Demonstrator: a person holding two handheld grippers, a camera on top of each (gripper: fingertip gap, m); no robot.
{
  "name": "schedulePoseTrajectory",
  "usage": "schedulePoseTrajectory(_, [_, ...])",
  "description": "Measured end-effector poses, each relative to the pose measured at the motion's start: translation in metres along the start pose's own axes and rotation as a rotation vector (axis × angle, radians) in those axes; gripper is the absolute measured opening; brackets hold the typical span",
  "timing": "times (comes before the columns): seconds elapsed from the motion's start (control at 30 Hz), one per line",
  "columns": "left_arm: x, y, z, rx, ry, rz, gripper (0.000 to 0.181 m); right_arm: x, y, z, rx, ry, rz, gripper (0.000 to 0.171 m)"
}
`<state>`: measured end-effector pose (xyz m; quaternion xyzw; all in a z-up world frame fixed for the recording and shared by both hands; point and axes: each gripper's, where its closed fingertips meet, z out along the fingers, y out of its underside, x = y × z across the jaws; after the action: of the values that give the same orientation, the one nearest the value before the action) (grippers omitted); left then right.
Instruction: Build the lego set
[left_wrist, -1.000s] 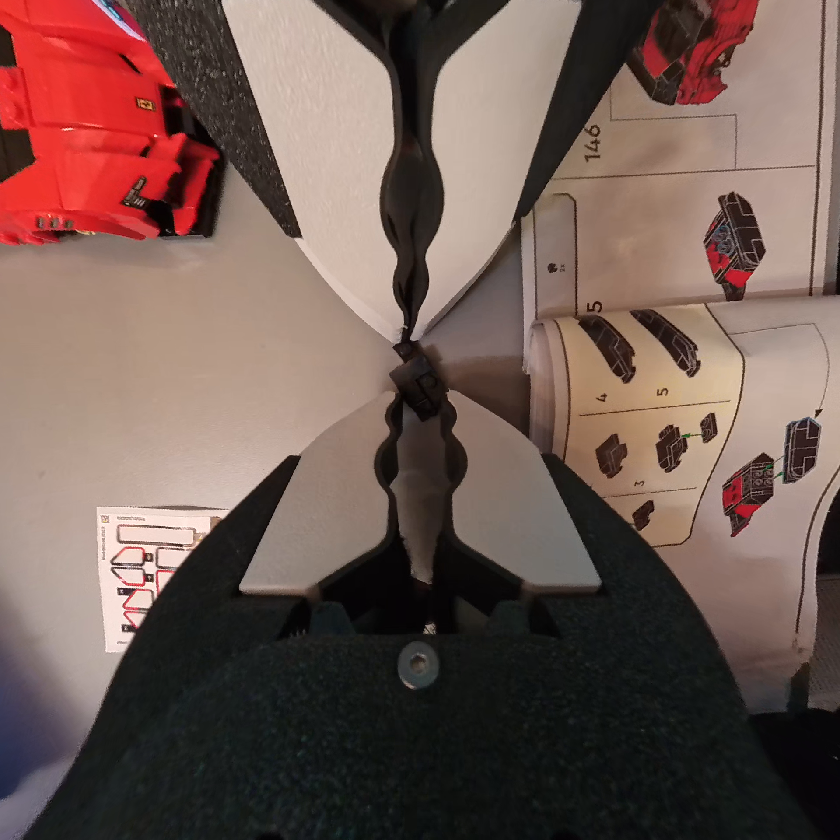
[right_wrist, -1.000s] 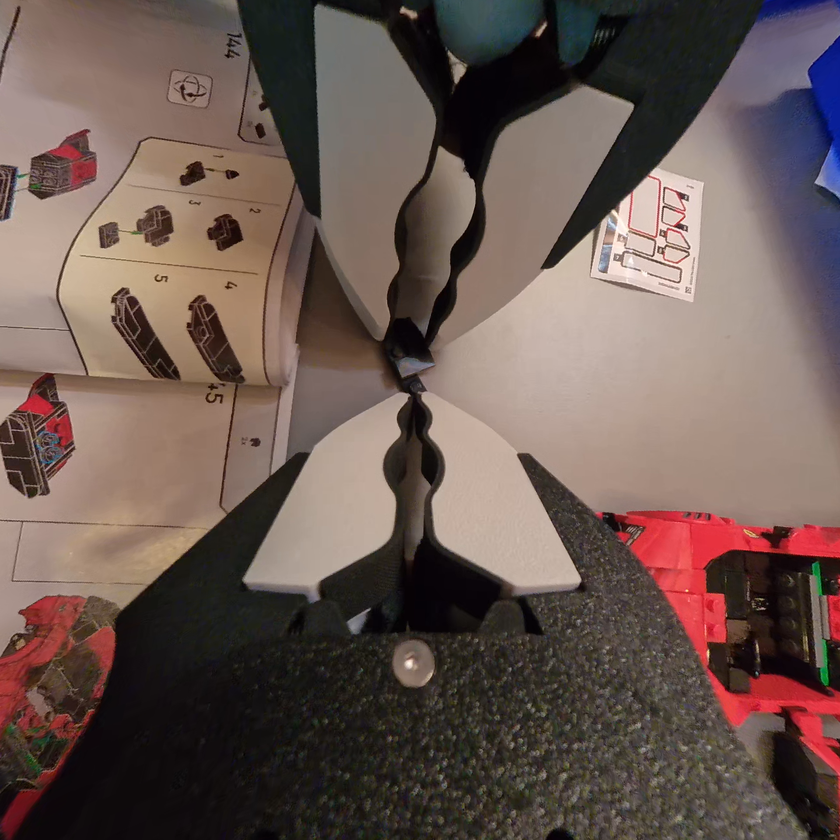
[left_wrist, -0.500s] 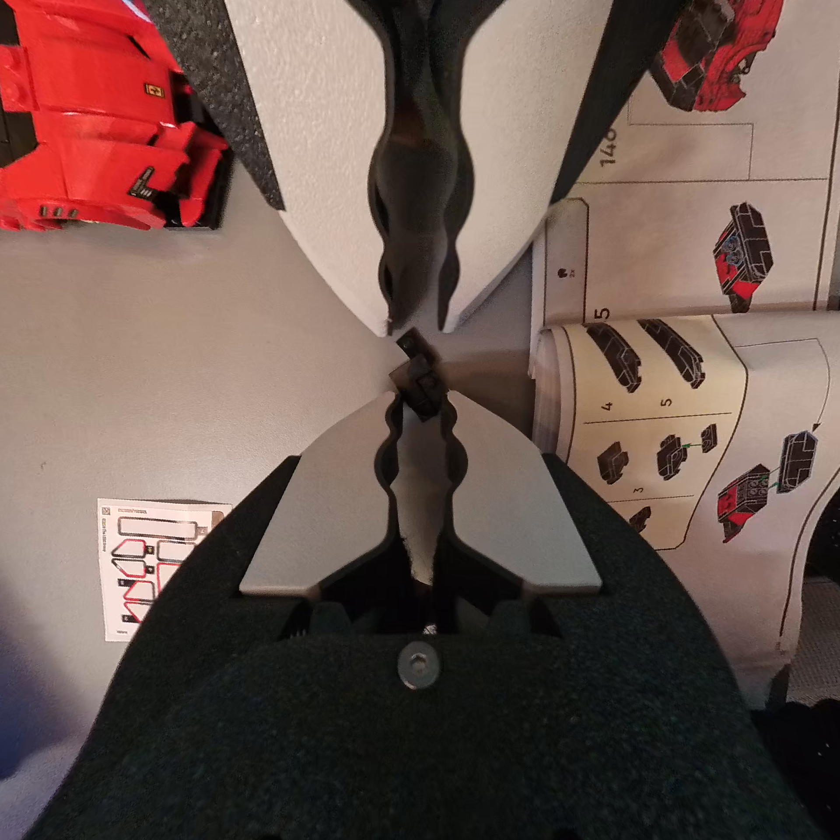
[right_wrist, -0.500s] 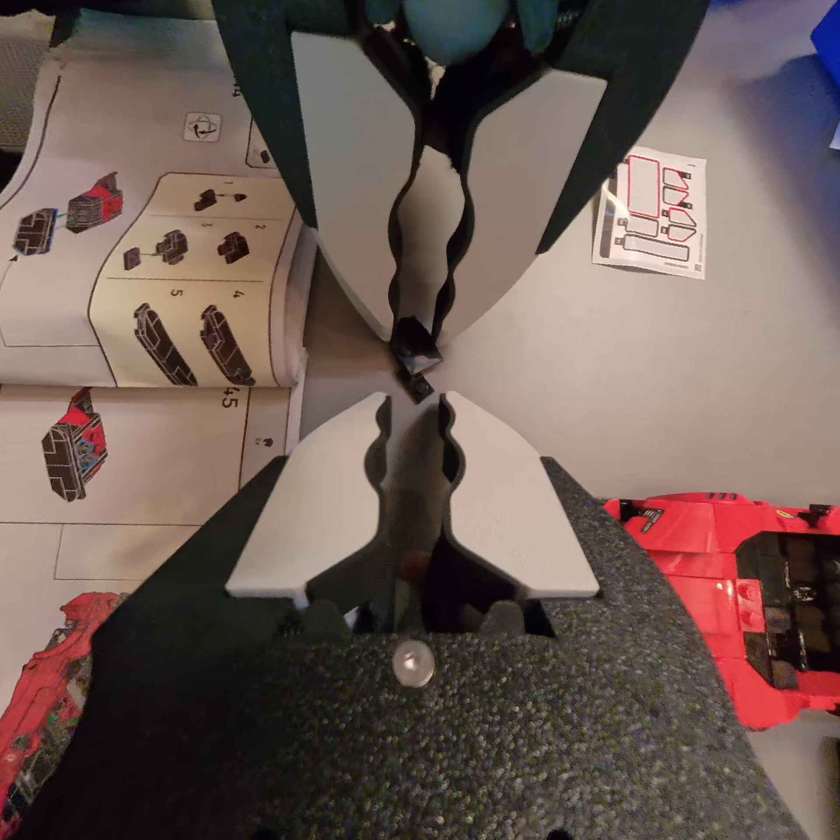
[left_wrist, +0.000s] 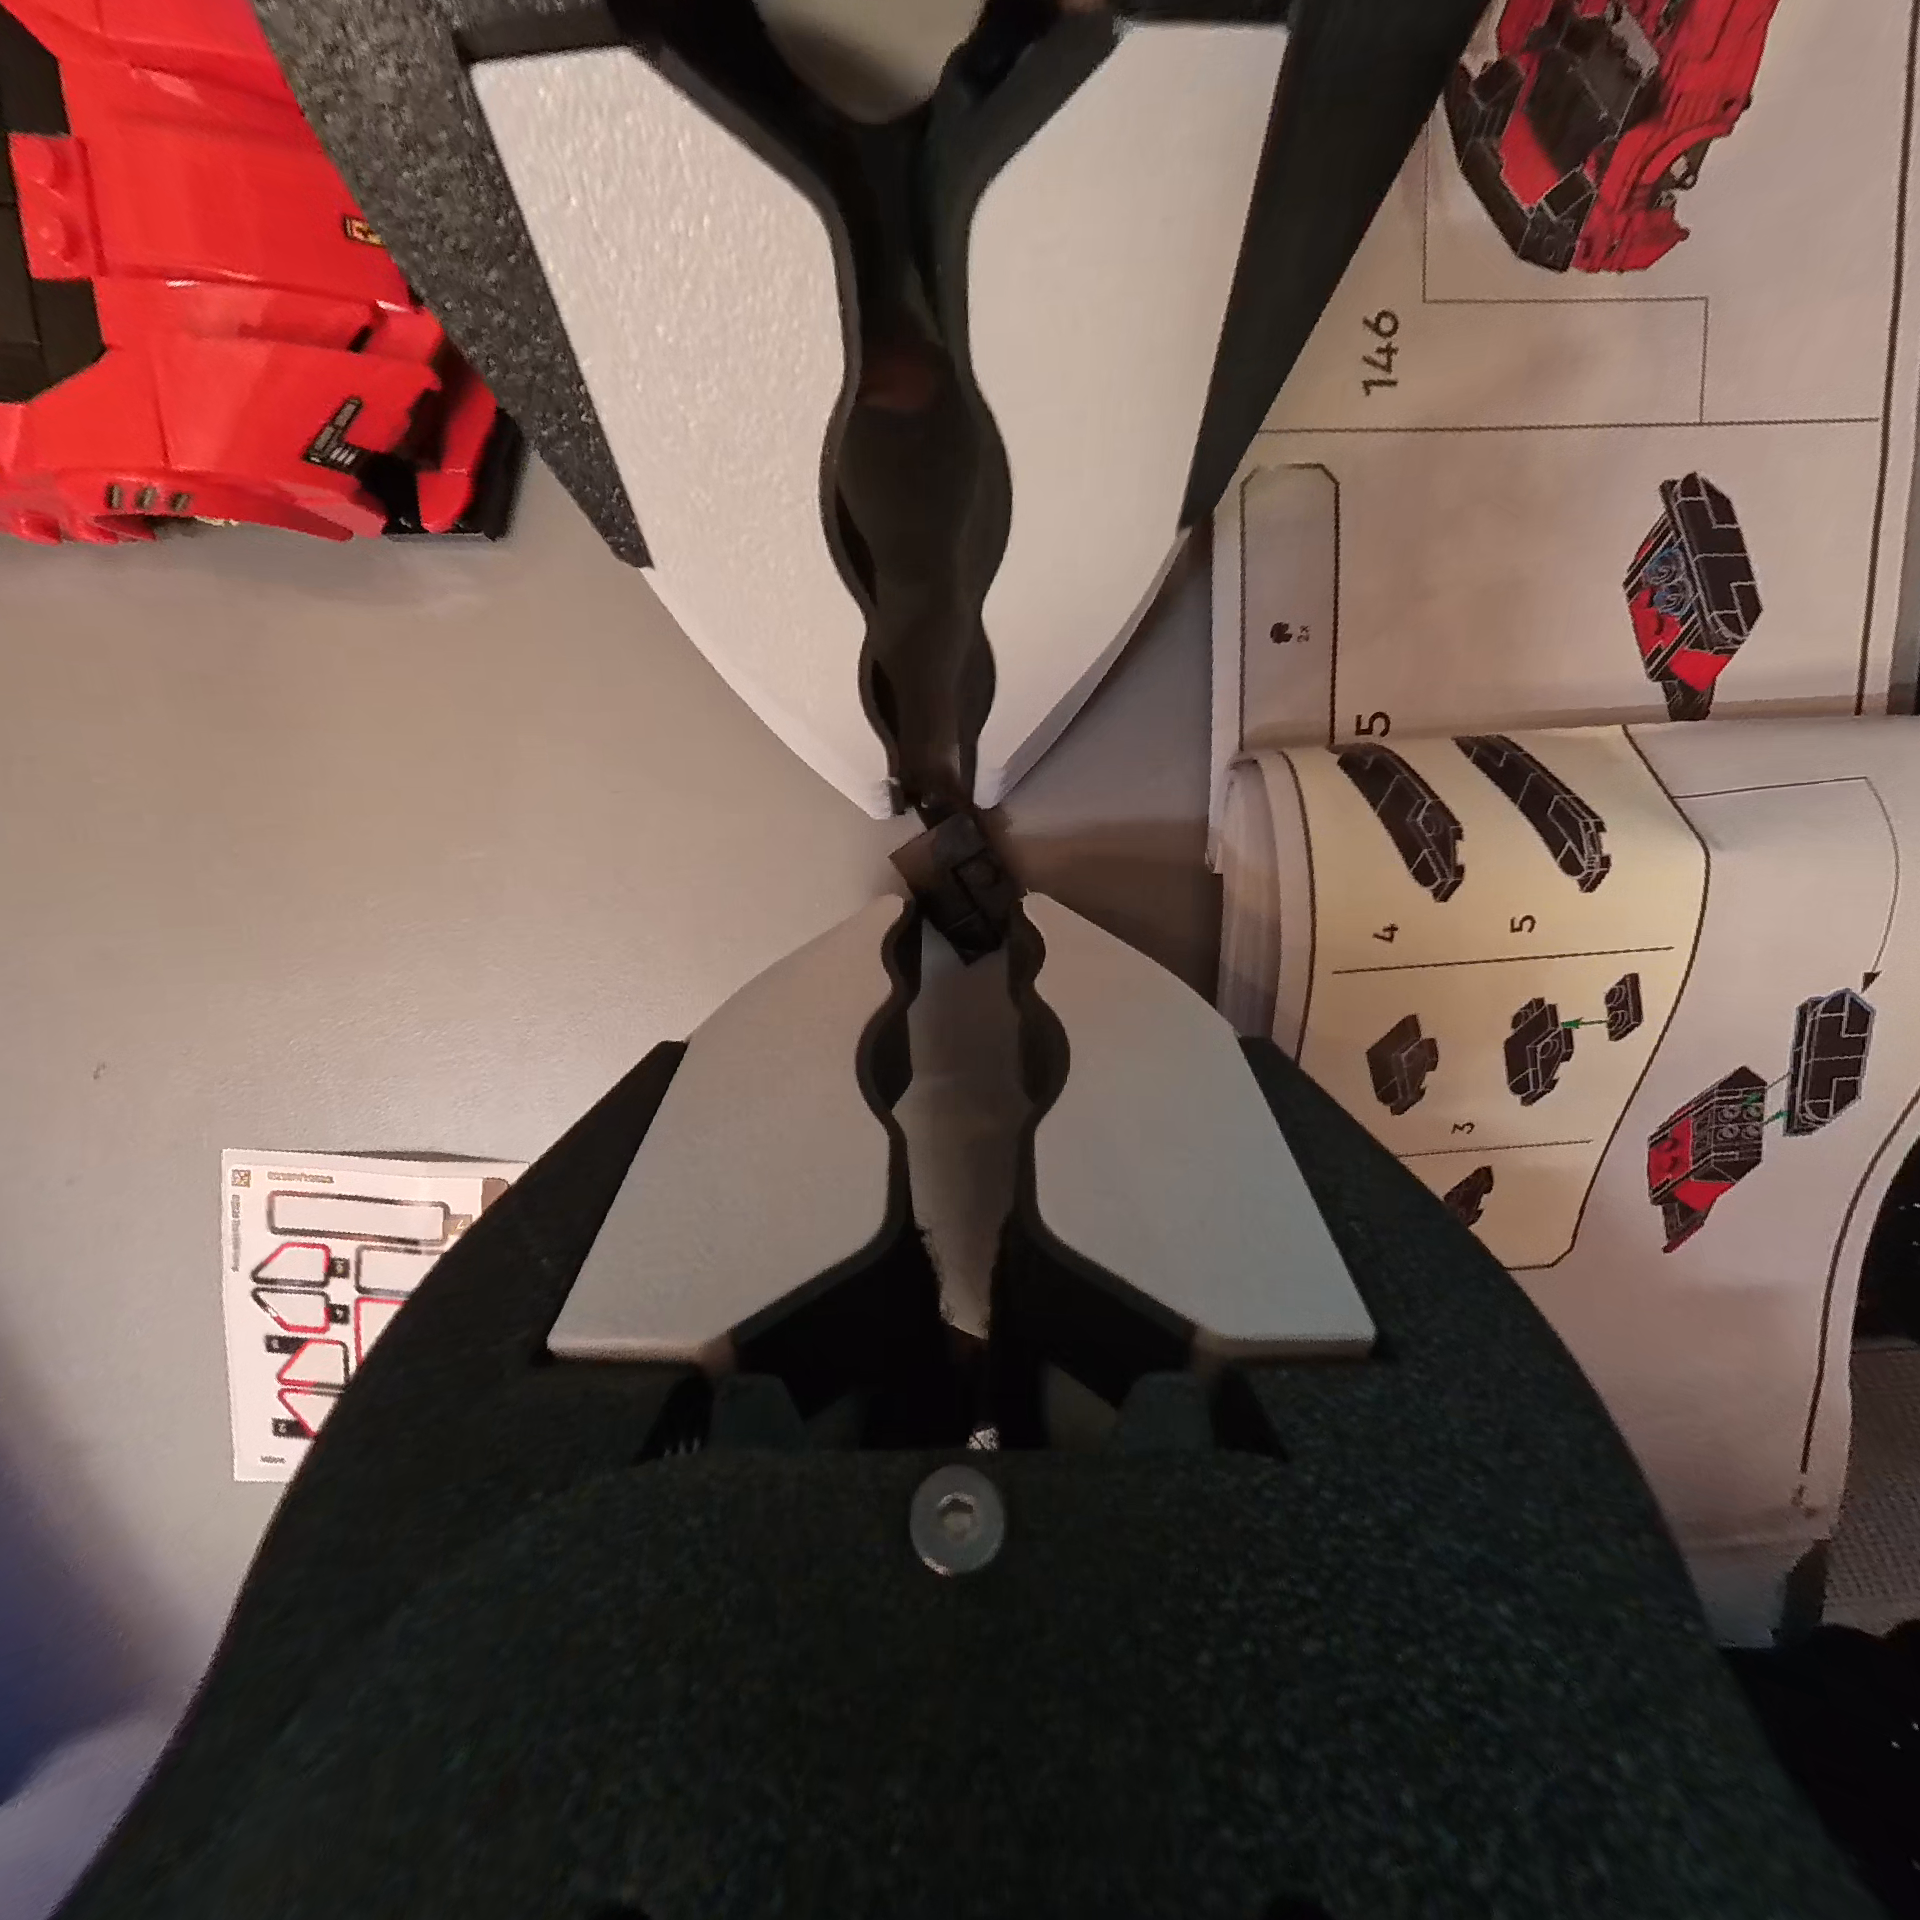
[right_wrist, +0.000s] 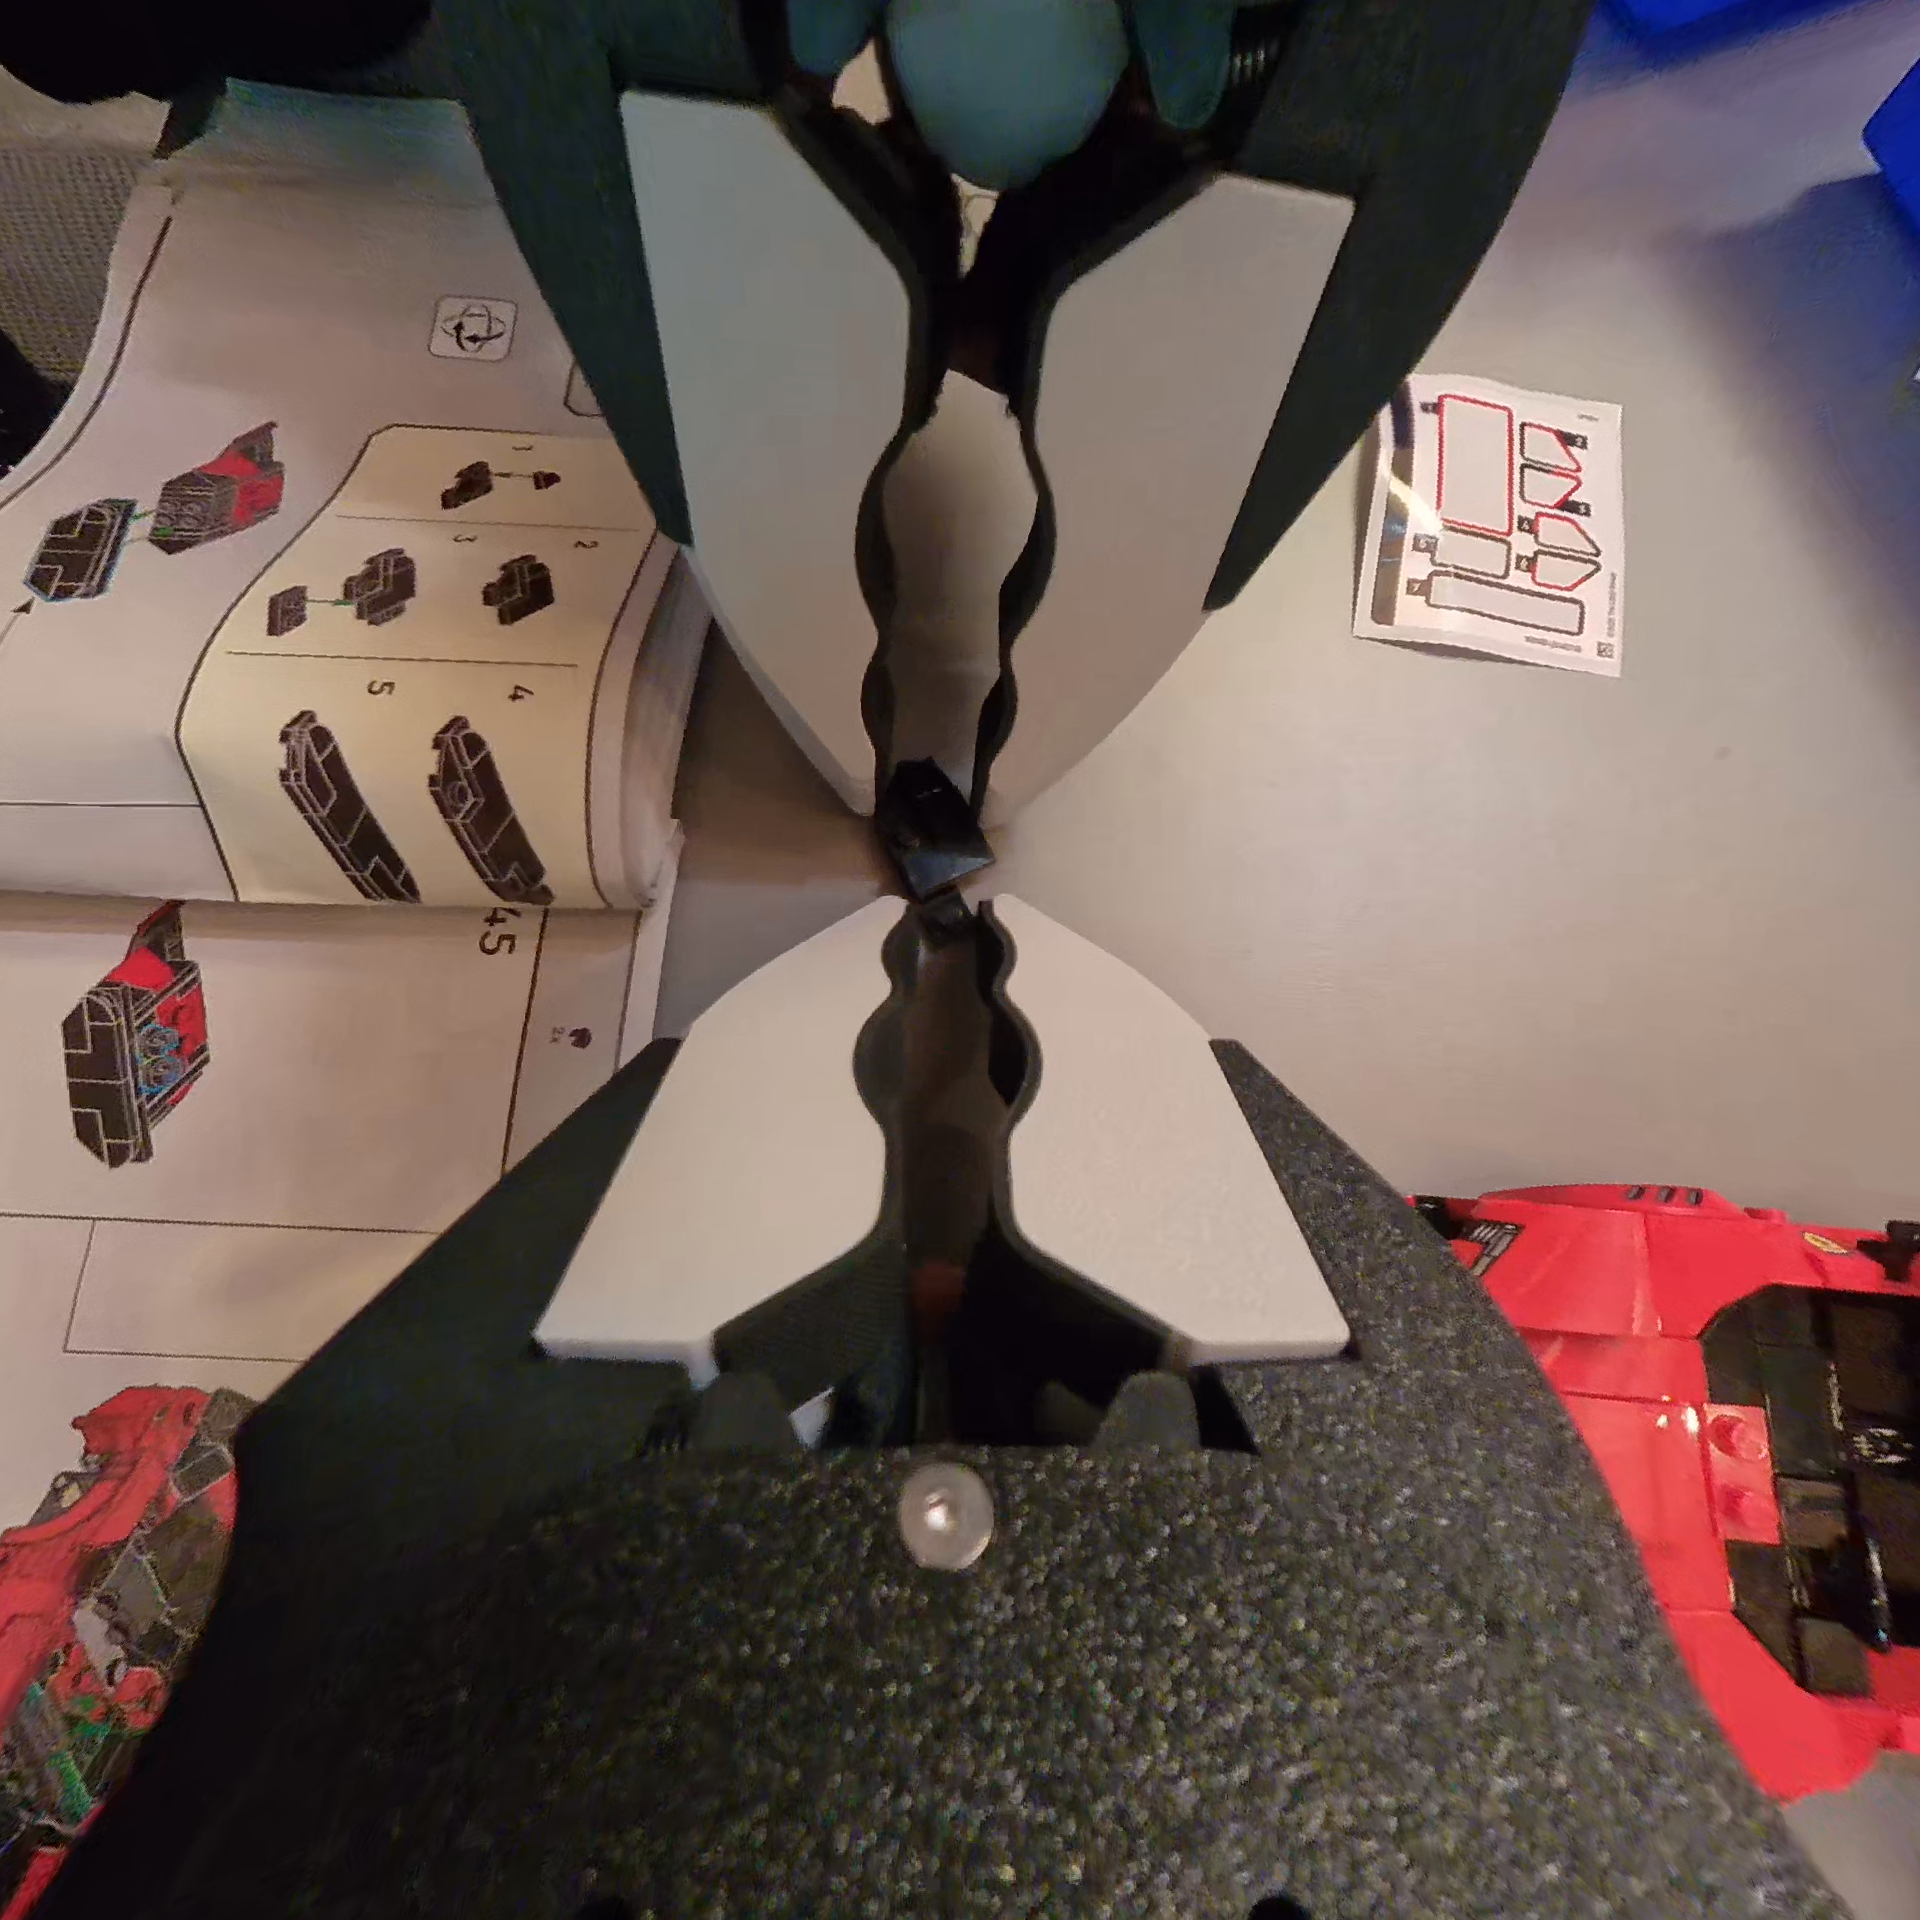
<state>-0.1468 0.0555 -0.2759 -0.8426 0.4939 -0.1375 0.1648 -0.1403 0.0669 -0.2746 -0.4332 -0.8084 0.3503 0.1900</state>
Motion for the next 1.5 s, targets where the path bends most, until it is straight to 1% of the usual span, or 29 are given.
schedulePoseTrajectory(0.1, [0.000, 0.000, 0.000, -0.009, -0.007, -0.004, 0.016, 0.004, 0.003, -0.005, -0.020, 0.029, 0.012, 0.015])
schedulePoseTrajectory(0.13, [0.000, 0.000, 0.000, -0.013, -0.010, -0.002, 0.016, 0.006, 0.003, -0.007, -0.015, 0.039, 0.015, 0.014])
schedulePoseTrajectory(0.2, [0.000, 0.000, 0.000, -0.020, -0.015, -0.001, 0.016, 0.005, -0.004, -0.012, 0.033, 0.037, 0.024, 0.003])
schedulePoseTrajectory(0.23, [0.000, 0.000, 0.000, -0.024, -0.016, -0.002, 0.015, 0.004, -0.007, -0.013, 0.061, 0.031, 0.028, 0.000])
schedulePoseTrajectory(0.47, [-0.001, 0.000, 0.000, -0.037, -0.019, -0.003, 0.016, -0.002, -0.014, -0.006, 0.108, 0.006, 0.030, 0.000])
schedulePoseTrajectory(0.77, [0.000, -0.001, 0.001, -0.044, -0.022, -0.004, 0.016, -0.005, -0.012, 0.001, 0.063, 0.001, 0.001, 0.000])
schedulePoseTrajectory(0.83, [0.001, -0.001, 0.001, -0.037, -0.012, -0.007, 0.018, -0.005, -0.012, 0.001, 0.061, 0.002, 0.003, 0.000])
schedulePoseTrajectory(1.1, [0.003, 0.001, -0.001, -0.020, -0.005, -0.005, 0.024, -0.005, -0.011, 0.001, 0.059, -0.043, 0.114, 0.001])
schedulePoseTrajectory(1.27, [0.003, 0.007, -0.007, 0.009, 0.008, -0.023, 0.022, -0.002, -0.011, 0.002, 0.051, -0.067, 0.232, 0.001])
schedulePoseTrajectory(1.4, [0.002, 0.006, -0.013, 0.063, 0.018, -0.040, 0.019, -0.002, -0.010, 0.002, 0.025, -0.048, 0.229, 0.001])
schedulePoseTrajectory(1.5, [0.003, 0.006, -0.013, 0.071, 0.025, -0.038, 0.016, -0.003, -0.010, 0.002, 0.007, -0.009, 0.193, 0.001])
